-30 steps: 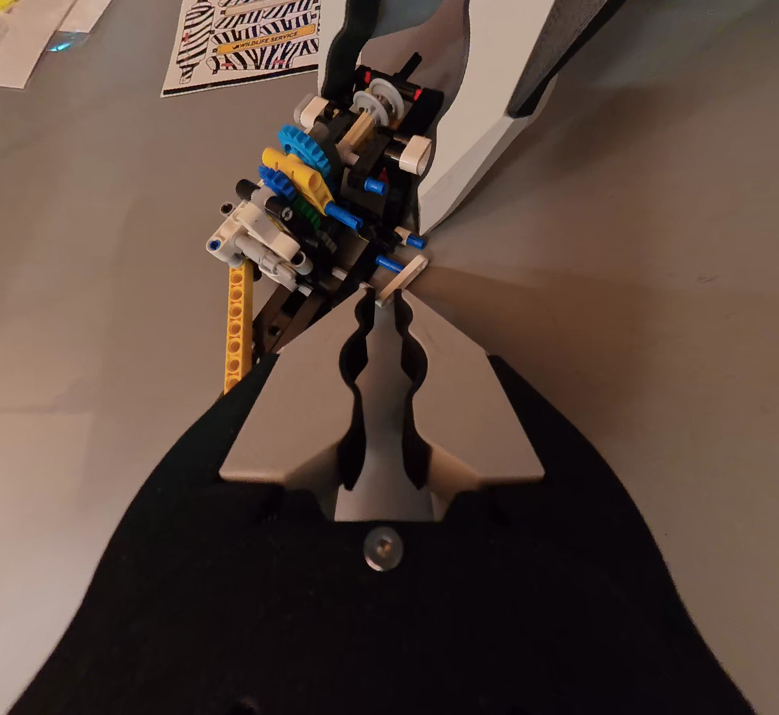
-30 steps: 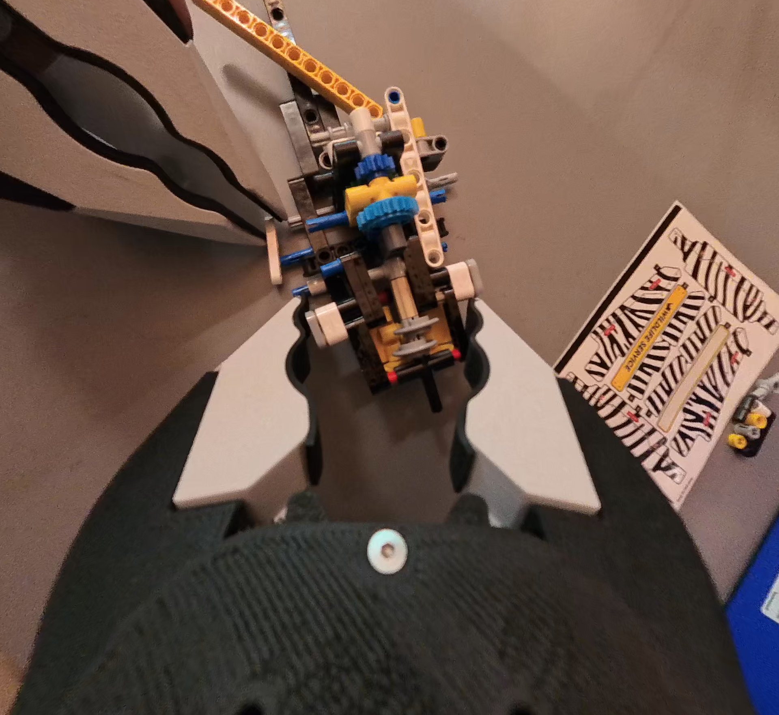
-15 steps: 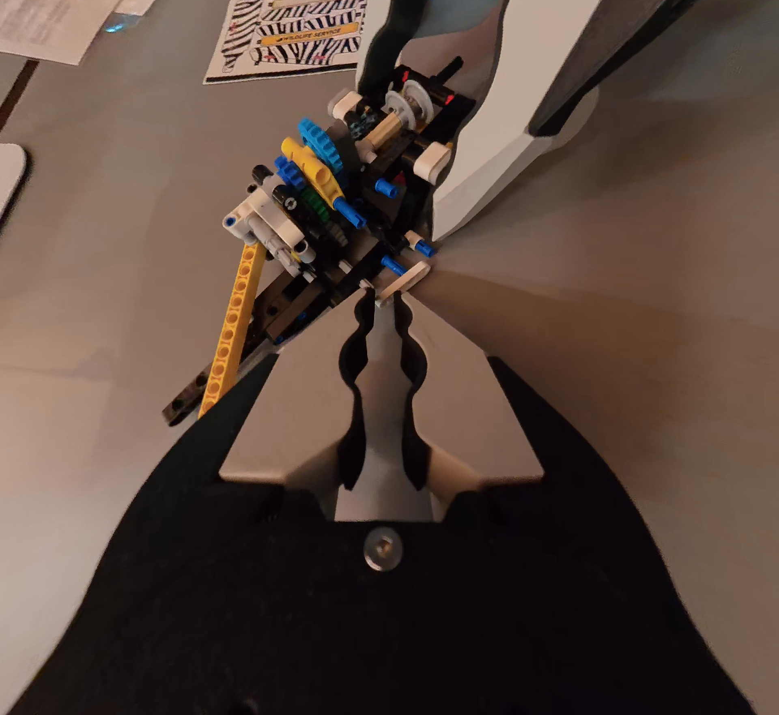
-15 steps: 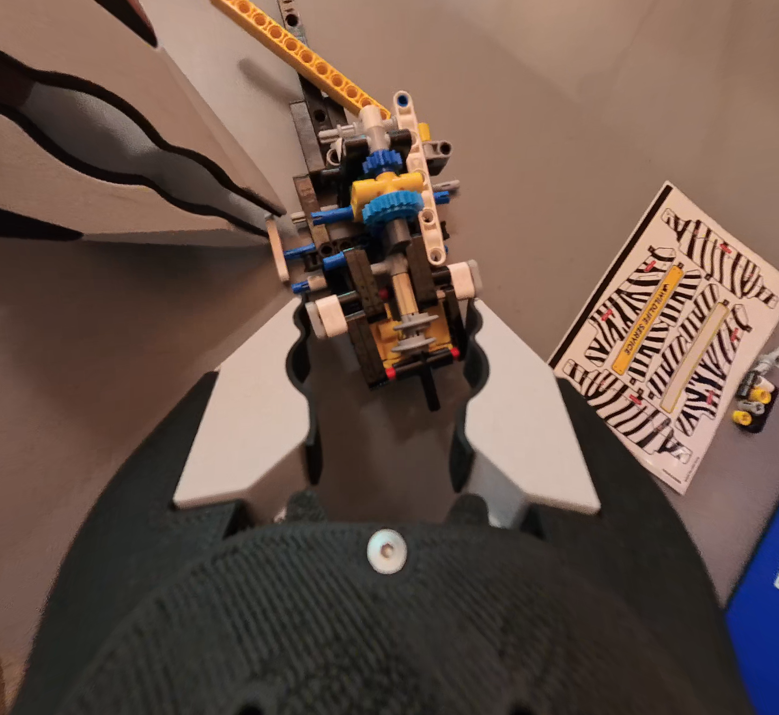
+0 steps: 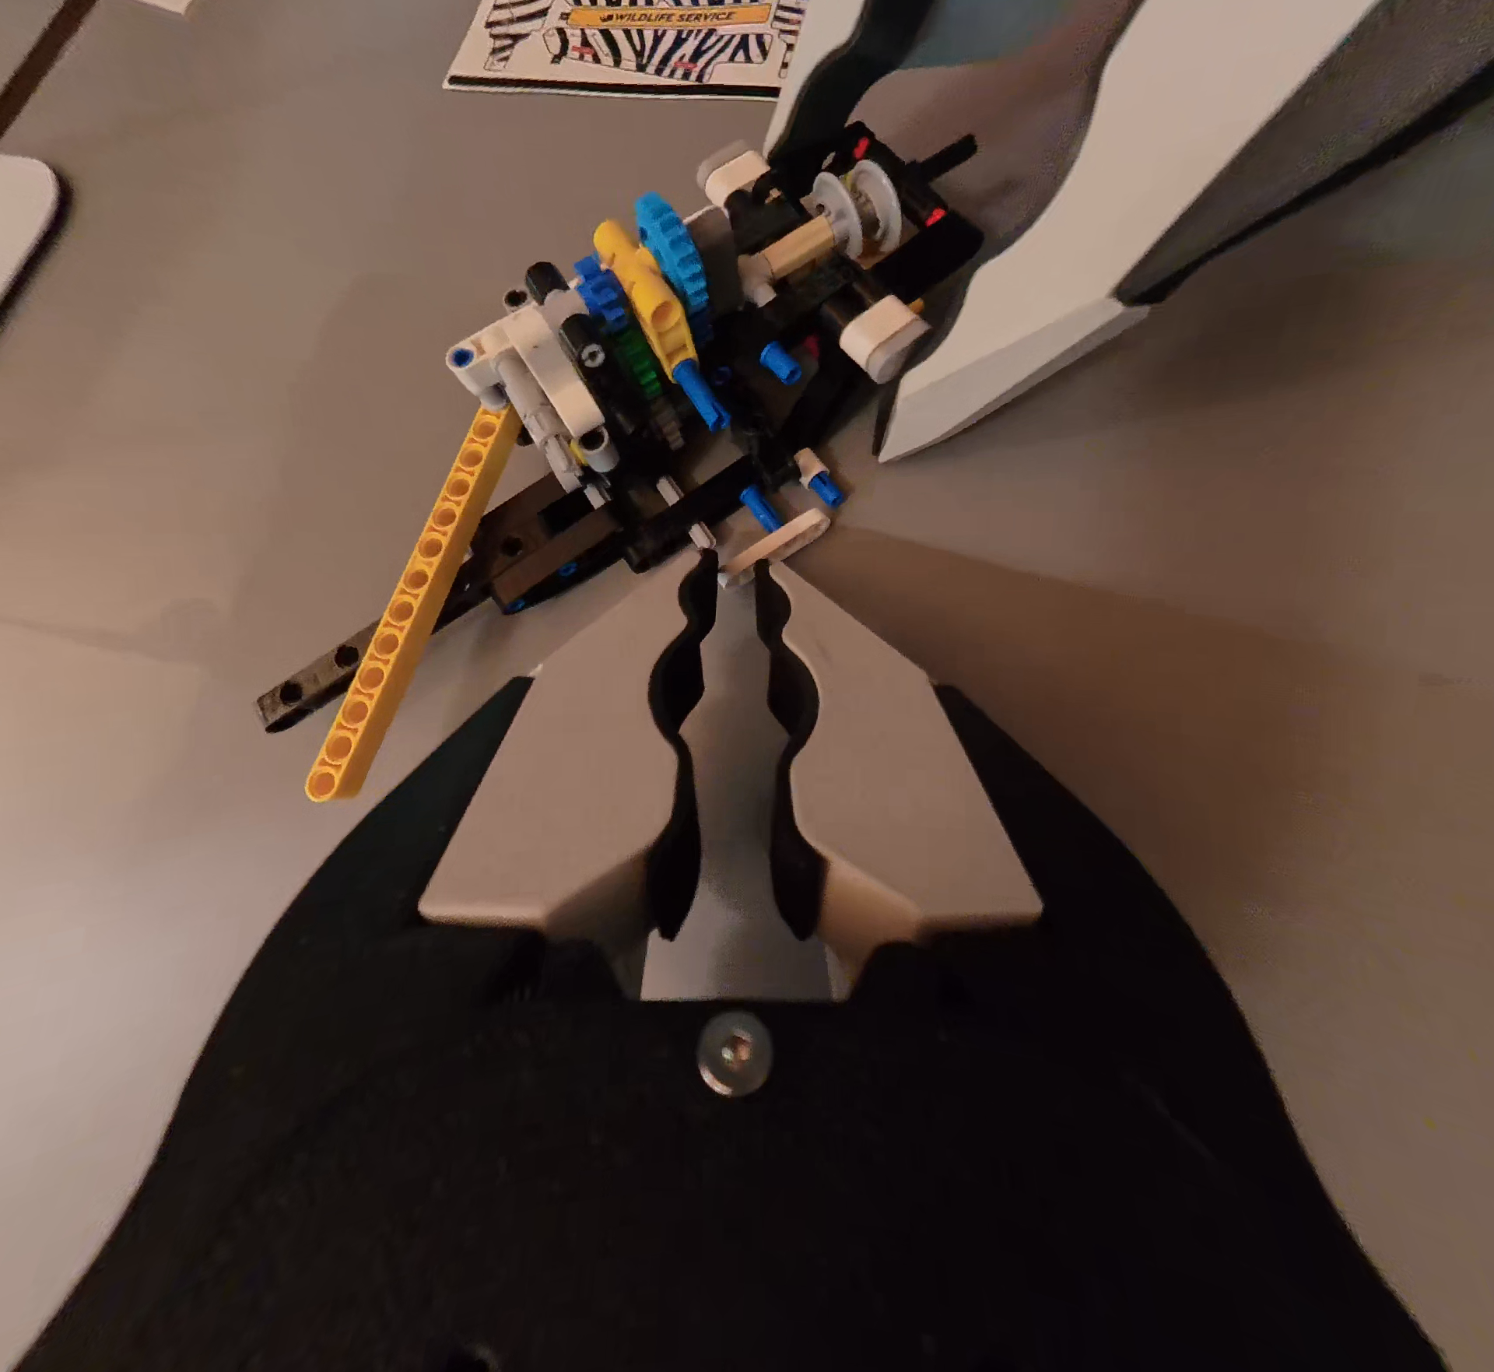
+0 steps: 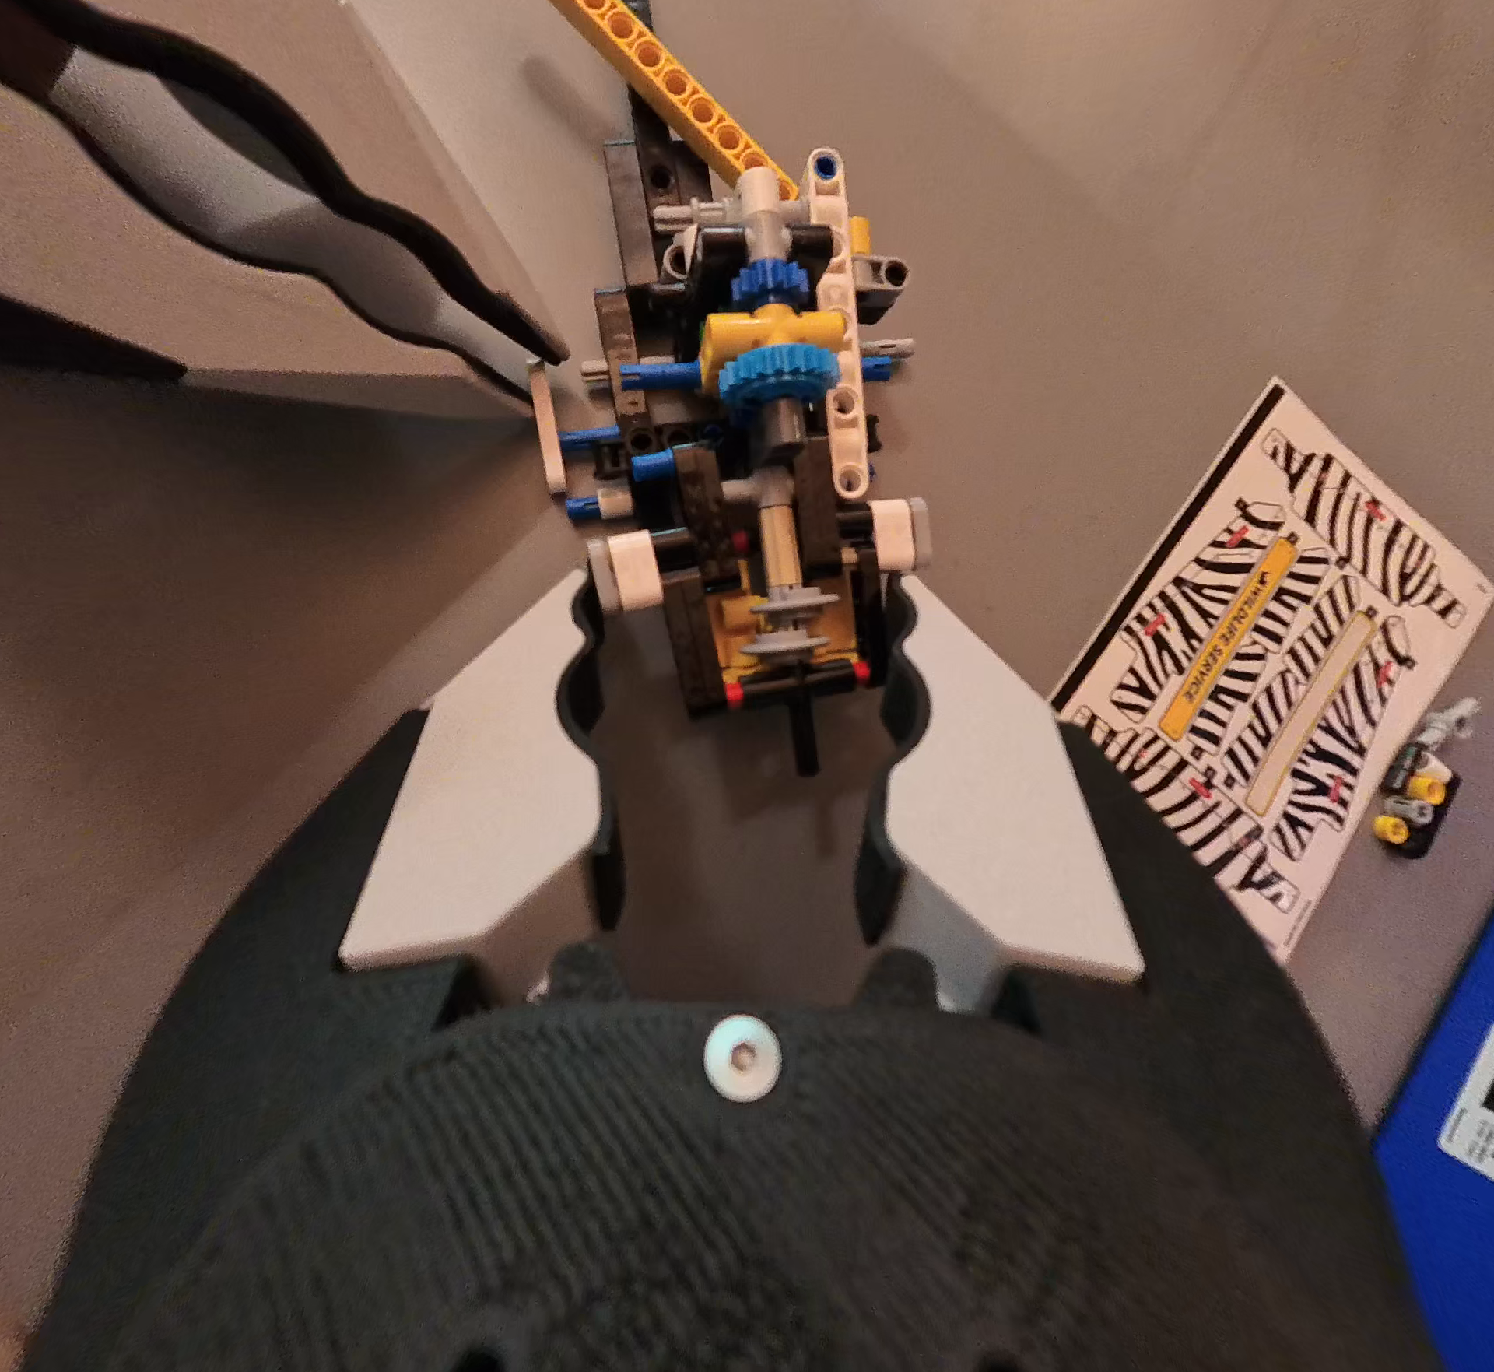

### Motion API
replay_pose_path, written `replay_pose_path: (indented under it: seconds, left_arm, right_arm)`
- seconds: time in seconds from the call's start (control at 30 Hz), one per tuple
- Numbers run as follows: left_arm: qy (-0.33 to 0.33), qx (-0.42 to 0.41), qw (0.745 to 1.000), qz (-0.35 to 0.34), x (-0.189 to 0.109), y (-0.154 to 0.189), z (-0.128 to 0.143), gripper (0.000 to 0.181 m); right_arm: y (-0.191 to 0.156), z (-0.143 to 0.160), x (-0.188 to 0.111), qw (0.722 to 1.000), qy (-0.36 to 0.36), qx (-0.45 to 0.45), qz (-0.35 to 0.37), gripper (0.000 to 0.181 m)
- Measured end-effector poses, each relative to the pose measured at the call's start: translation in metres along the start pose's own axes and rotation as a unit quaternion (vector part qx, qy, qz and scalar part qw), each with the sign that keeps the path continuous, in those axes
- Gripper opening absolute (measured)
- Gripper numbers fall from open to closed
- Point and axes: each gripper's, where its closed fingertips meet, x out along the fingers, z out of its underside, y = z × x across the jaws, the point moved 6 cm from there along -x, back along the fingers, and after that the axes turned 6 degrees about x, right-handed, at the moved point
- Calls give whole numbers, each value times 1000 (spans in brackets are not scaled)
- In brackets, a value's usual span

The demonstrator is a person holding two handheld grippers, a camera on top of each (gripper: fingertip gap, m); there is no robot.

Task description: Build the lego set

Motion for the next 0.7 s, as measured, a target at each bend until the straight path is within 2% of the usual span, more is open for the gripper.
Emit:
replay_pose_path:
  seconds: [0.23, 0.47, 0.57, 0.7]
  left_arm:
    - [-9, -13, 1000, 11, 2, -2, 2, 7]
    - [-15, 29, 998, -53, 2, 0, 1, 6]
    - [-10, 35, 998, -53, 0, 2, 1, 7]
    - [-11, -13, 1000, -10, -3, 3, 4, 25]
  right_arm:
    - [3, 2, 1, 1000, 8, -15, -23, 68]
    - [-1, 1, 1, 1000, -13, 8, -9, 67]
    - [-3, 0, 0, 1000, -15, 17, -2, 68]
    - [-4, -1, 0, 1000, -16, 23, 5, 68]
